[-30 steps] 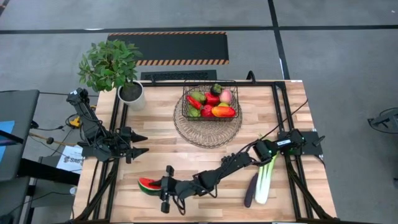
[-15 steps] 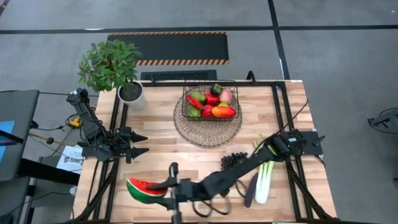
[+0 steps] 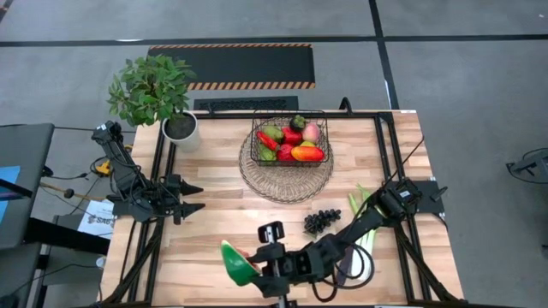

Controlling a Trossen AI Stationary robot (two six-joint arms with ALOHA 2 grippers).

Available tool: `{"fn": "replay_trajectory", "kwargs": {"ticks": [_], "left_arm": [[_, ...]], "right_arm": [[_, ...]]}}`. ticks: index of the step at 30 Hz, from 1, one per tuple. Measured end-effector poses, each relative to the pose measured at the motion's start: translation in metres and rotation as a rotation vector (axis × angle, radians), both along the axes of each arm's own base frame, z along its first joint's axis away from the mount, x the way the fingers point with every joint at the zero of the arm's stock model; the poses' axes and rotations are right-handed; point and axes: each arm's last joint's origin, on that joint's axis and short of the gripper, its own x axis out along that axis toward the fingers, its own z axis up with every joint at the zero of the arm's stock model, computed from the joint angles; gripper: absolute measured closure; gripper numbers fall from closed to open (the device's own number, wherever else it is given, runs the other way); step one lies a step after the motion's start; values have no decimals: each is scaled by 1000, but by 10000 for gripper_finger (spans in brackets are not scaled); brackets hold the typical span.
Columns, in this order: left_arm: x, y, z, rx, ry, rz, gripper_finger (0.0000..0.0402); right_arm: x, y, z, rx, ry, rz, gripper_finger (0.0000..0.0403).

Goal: Build produce basket
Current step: Put the orange watermelon into the black wire basket

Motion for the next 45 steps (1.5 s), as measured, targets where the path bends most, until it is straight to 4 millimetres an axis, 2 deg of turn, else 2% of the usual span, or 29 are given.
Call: {"fn": "replay_trajectory", "kwargs": {"ticks": [10, 16, 25, 33, 41, 45], "left_arm": [[0, 0, 0, 16, 2, -4, 60], [0, 0, 0, 23, 2, -3, 60], [0, 0, 0, 22, 6, -10, 60], [0, 0, 0, 22, 6, -10, 60], [0, 0, 0, 21, 6, -10, 60], [0, 0, 0, 22, 6, -10, 60]], "right_arm": [[1, -4, 0, 19, -24, 51, 266], [11, -6, -4, -26, 62, -1, 267], [35, -10, -25, -136, 580, -566, 268], [53, -31, -45, -312, 938, -952, 268], [68, -60, -60, -336, 1150, -1159, 267], [74, -83, -61, -203, 1218, -1262, 268]]}}
